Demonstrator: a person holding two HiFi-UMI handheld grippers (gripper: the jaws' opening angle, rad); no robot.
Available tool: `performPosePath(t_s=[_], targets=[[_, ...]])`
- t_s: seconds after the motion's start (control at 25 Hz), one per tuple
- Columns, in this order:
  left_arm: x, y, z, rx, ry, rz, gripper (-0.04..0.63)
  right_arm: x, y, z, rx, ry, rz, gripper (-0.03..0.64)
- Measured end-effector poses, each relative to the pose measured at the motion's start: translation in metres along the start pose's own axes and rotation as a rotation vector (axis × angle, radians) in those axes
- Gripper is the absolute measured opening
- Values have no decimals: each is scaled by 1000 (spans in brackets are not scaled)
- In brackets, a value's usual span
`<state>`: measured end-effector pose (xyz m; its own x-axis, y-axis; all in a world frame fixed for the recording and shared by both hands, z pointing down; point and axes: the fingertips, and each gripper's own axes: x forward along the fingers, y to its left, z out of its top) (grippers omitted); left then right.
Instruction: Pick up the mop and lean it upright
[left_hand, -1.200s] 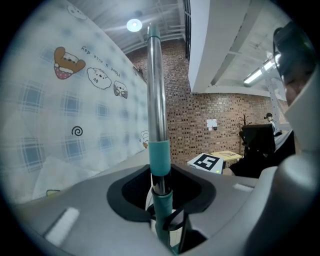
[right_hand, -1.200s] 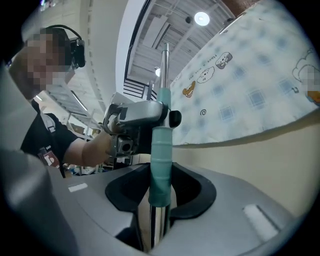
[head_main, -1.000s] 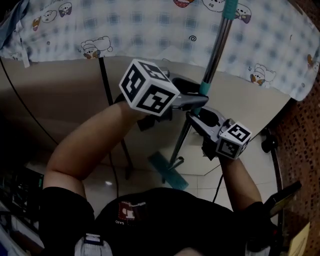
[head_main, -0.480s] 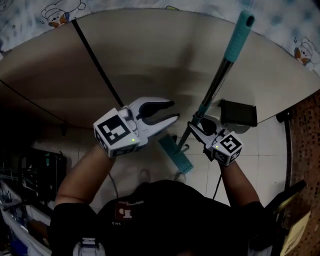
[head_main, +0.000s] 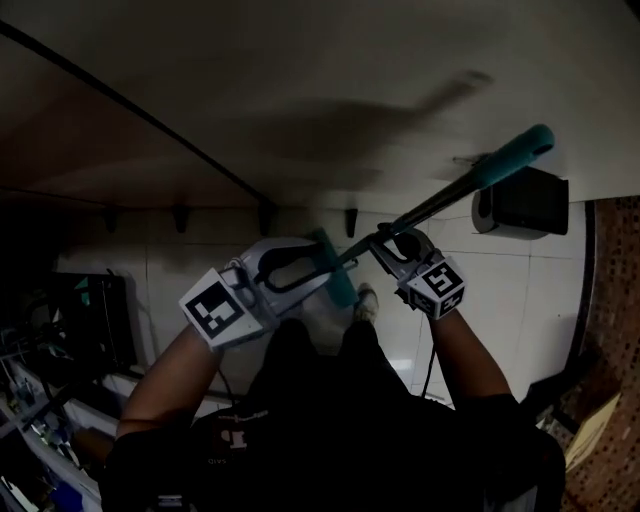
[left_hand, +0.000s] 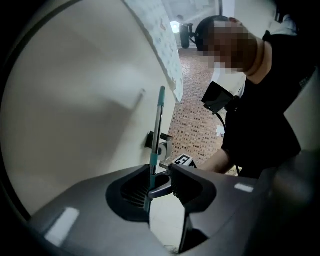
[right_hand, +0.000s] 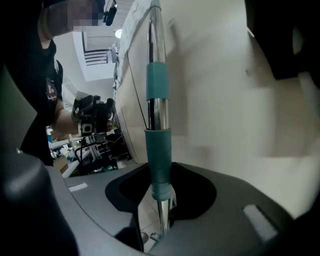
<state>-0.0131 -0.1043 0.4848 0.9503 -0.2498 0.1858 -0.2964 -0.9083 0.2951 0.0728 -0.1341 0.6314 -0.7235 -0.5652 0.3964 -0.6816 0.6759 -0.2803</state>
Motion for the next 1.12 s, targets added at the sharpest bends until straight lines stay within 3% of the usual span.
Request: performPosePath(t_s=[0.44, 0.72, 0.96, 1.12], targets=[[27, 17, -90, -128, 26, -21, 131, 43, -38, -101, -70, 140, 15, 143], [22, 28, -119, -167, 51, 17, 130, 42, -62, -146, -43, 185, -19, 144], [5, 17, -116, -164, 72, 35, 130, 32, -59, -150, -22, 195, -46, 143], [19, 36, -137, -174, 89, 46, 130, 45, -88, -177, 35, 194, -62, 143]])
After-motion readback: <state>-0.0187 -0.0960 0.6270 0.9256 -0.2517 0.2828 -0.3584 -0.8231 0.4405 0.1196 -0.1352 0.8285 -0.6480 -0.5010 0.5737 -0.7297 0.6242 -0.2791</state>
